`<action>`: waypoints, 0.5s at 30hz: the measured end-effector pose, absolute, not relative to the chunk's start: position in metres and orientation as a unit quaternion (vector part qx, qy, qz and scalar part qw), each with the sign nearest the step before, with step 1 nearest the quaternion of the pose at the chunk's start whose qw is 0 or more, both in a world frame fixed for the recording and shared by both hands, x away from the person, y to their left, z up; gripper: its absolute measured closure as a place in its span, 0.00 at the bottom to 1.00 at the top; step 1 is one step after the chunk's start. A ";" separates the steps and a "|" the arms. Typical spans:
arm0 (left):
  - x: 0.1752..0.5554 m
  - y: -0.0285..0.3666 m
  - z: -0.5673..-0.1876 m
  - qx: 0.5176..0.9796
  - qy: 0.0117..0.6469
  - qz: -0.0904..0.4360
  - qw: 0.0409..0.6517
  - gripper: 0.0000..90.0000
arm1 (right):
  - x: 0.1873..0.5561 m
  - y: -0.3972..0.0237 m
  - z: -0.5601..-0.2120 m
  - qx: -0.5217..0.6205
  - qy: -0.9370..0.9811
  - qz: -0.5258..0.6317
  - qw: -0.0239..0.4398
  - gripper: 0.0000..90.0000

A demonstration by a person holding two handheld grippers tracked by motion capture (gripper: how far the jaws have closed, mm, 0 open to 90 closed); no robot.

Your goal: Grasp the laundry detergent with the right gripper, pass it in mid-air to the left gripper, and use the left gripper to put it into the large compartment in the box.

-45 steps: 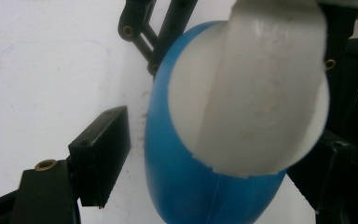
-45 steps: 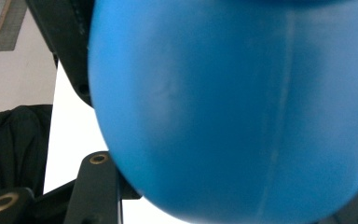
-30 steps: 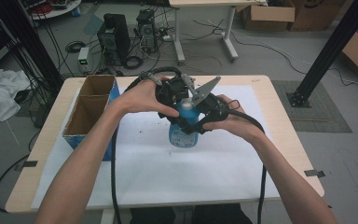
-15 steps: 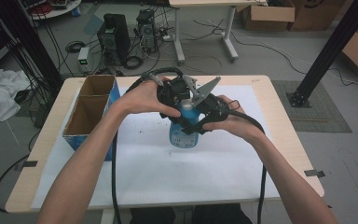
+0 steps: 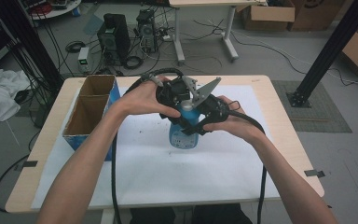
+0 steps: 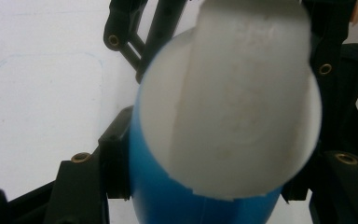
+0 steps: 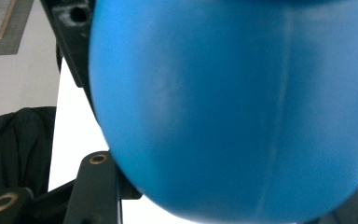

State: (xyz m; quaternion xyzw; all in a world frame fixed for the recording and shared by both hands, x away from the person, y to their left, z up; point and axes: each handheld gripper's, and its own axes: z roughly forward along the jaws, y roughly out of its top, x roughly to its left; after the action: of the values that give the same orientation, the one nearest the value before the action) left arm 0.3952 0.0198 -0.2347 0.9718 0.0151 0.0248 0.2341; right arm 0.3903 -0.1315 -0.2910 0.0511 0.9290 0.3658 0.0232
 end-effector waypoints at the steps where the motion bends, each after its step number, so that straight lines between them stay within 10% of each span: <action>1: 0.395 0.020 -0.234 0.971 0.015 0.025 0.236 0.41 | 0.390 -0.132 -0.291 0.050 0.928 0.368 0.024 0.50; 15: 0.395 0.019 -0.235 0.972 0.020 0.028 0.233 0.41 | 0.393 -0.134 -0.295 0.056 0.920 0.387 0.018 0.48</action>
State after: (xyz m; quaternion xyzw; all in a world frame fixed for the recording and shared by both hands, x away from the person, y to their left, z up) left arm 0.3948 0.0191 -0.2348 0.9719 0.0203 0.0280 0.2327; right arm 0.3926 -0.1337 -0.2953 0.0561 0.9204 0.3866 0.0178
